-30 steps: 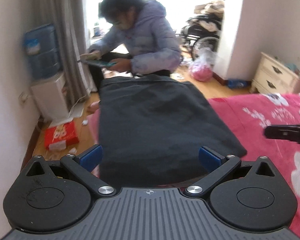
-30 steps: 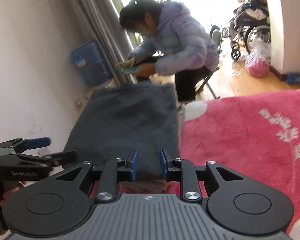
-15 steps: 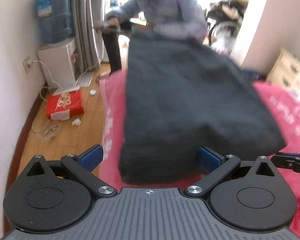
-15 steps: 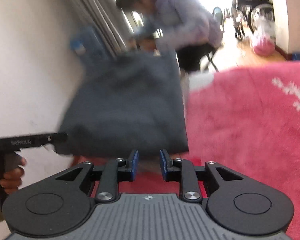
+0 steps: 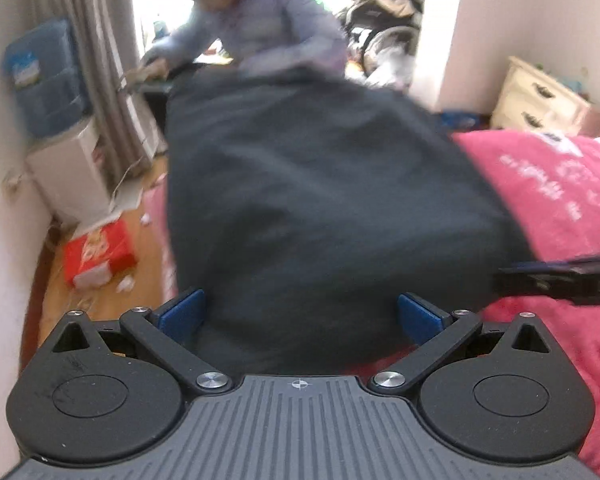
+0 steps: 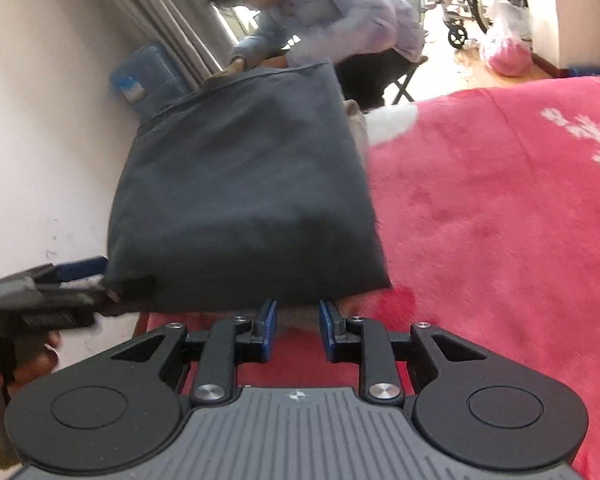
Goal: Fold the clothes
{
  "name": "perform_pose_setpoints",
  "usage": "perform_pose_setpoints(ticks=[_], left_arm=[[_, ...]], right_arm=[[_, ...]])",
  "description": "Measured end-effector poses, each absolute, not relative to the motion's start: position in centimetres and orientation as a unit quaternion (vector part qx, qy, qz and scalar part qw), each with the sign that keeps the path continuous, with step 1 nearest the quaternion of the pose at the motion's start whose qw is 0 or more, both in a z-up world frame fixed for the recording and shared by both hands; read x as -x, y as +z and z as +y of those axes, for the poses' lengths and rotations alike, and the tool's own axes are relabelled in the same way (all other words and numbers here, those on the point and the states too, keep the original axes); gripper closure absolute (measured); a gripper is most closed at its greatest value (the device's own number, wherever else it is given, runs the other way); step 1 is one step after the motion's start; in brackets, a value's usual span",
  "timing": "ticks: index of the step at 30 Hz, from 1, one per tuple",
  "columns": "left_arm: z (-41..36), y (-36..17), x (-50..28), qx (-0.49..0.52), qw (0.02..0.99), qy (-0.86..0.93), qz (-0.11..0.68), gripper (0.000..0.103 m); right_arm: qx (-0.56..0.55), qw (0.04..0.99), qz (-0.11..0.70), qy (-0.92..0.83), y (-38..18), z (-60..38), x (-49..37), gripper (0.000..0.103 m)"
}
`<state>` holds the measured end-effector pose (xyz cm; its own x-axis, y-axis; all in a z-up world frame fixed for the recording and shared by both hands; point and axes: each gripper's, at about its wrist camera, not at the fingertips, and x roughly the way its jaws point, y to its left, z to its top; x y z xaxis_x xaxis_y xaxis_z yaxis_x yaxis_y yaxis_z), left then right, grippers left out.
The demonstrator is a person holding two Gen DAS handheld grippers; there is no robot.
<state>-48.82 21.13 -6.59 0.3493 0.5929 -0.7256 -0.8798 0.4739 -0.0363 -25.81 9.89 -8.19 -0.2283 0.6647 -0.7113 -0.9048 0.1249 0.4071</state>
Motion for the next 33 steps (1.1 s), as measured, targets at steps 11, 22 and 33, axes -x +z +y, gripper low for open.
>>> perform_pose_setpoints(ticks=[11, 22, 33], left_arm=[[20.8, -3.1, 49.5, 0.233, 0.827, 0.452, 0.241, 0.0], [22.9, -5.6, 48.6, 0.276, 0.788, 0.489, 0.254, 0.0], [24.1, -5.6, 47.1, 0.267, 0.796, 0.488, 0.241, 0.0]], right_arm=[[0.096, 0.627, 0.403, 0.66, -4.4, 10.5, 26.3, 0.074], [0.074, 0.666, 0.41, 0.619, -3.5, 7.4, 22.8, 0.071], [0.142, 0.653, 0.413, 0.619, -6.9, 11.1, 25.0, 0.072]])
